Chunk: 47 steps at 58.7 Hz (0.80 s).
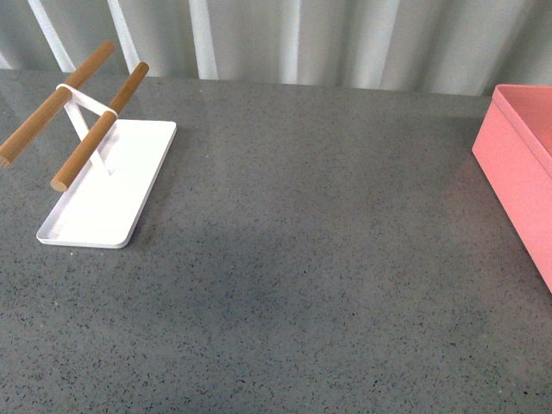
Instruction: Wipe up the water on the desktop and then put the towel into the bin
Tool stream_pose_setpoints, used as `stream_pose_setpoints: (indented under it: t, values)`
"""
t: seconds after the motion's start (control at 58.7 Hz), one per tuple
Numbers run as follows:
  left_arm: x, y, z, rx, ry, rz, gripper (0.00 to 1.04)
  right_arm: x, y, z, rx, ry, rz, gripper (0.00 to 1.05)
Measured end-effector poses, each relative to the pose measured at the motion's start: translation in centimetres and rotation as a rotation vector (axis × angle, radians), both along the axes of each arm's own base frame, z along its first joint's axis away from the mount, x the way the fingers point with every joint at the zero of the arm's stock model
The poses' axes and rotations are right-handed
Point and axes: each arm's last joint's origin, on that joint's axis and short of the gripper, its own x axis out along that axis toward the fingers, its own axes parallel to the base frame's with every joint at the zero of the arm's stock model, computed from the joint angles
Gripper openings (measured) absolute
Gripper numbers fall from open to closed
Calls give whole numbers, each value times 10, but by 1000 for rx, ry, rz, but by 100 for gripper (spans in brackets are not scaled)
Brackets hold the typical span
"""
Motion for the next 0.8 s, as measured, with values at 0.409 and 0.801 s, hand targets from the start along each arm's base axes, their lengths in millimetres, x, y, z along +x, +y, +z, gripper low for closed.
stream_pose_setpoints:
  t: [0.409,0.801]
  values:
    - [0,0,0,0,0,1,98,-68,23,-10,224,-834,439,36]
    - [0,0,0,0,0,0,98,-128,44,-27,238,-808,440,3]
